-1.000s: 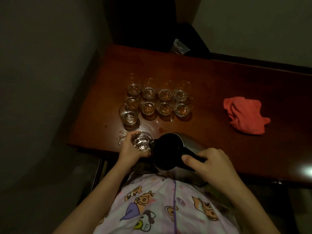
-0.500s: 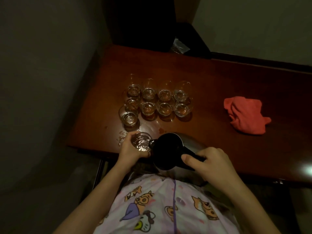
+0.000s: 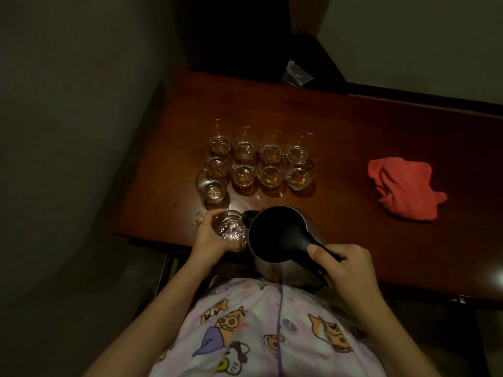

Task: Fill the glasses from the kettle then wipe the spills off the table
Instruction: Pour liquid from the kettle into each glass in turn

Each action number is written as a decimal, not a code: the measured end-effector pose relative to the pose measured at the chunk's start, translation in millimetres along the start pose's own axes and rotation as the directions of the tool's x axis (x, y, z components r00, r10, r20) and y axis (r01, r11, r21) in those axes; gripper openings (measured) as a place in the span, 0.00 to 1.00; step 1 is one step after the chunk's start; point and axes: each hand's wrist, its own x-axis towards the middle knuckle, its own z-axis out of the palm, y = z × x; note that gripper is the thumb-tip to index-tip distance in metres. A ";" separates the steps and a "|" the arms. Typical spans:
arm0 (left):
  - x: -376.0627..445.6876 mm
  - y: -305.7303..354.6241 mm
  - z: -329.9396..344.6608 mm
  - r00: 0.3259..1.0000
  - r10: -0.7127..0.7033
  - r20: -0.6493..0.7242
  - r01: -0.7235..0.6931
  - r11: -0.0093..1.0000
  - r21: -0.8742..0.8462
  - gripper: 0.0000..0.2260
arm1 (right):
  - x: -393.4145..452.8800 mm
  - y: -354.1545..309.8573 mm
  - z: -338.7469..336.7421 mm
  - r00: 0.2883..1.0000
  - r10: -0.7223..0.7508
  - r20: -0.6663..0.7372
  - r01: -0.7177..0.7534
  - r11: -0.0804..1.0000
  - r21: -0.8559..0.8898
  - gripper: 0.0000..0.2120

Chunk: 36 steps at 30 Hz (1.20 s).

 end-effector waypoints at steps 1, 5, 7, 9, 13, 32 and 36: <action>1.0 -1.1 -0.5 1.000 -0.004 -0.009 0.004 1.000 0.000 0.37 | 0.1 0.7 2.0 1.000 0.011 -0.009 -0.011 0.999 0.037 0.30; 6.6 -4.5 -7.2 0.998 -0.015 -0.060 0.017 0.999 0.031 0.36 | 4.3 2.0 7.7 0.999 0.032 -0.004 -0.031 0.993 0.113 0.28; 10.0 -4.5 -11.6 0.997 -0.013 -0.083 0.017 0.998 0.053 0.35 | 7.6 2.1 9.8 0.999 0.037 0.003 -0.037 0.990 0.134 0.28; 14.5 -4.2 -16.1 0.993 -0.025 -0.113 0.032 0.998 0.057 0.35 | 11.5 1.7 11.5 1.000 0.030 0.002 -0.030 0.990 0.139 0.27; 25.6 -6.0 -26.7 0.984 -0.034 -0.175 0.051 0.994 0.095 0.36 | 19.8 2.1 14.0 1.000 0.024 -0.005 -0.023 0.990 0.137 0.27; 48.0 -8.3 -48.6 0.993 -0.053 -0.103 0.069 0.986 0.153 0.39 | 41.9 -13.0 15.7 0.999 -0.028 0.039 0.024 0.996 0.081 0.29; 45.5 2.4 -45.0 0.994 -0.063 -0.094 0.065 0.998 0.014 0.35 | 40.1 -12.3 15.4 0.999 -0.020 0.033 0.018 0.997 0.076 0.28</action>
